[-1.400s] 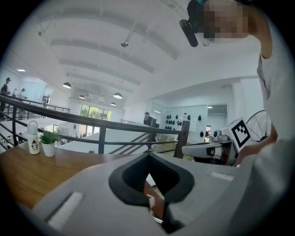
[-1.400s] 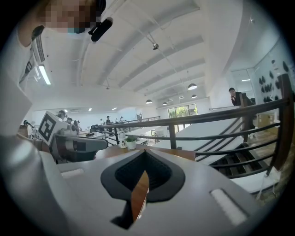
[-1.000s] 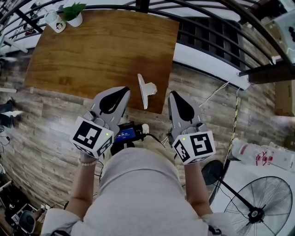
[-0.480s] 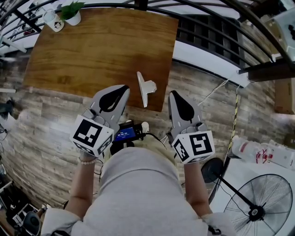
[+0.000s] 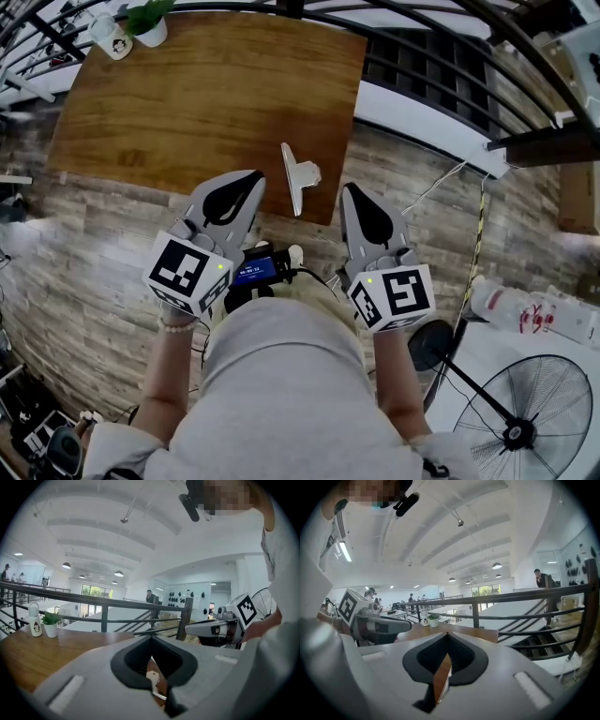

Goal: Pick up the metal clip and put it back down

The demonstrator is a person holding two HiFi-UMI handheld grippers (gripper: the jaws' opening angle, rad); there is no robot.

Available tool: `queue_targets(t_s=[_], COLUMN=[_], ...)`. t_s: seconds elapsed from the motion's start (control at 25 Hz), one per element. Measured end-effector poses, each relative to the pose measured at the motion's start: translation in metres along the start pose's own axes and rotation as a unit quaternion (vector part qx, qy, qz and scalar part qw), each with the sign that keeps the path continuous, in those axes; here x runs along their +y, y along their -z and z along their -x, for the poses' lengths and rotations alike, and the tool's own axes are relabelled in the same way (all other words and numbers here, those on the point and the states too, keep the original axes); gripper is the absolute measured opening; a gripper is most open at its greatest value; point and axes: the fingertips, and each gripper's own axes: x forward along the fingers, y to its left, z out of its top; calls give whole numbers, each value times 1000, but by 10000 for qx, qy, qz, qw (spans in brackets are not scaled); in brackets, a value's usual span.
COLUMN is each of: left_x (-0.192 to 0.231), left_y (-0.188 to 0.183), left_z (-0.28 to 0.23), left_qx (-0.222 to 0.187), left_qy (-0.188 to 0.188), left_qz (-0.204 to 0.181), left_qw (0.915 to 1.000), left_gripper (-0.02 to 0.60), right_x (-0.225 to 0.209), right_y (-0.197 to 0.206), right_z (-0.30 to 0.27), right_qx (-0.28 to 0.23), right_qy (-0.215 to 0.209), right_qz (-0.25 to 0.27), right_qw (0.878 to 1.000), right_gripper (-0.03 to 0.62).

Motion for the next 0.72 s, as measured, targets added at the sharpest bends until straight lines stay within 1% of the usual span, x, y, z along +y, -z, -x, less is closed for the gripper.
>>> queue_targets(t_s=[0.72], left_x=[-1], left_y=[1], left_z=[-1], left_qx=[29], left_qy=[38], left_qz=[48], left_qw=[10000], left_gripper=[0], right_x=[3], right_y=[3], right_z=[2], right_qx=[68], right_qy=[19], right_qz=[-33], right_qw=[10000], right_gripper=[21])
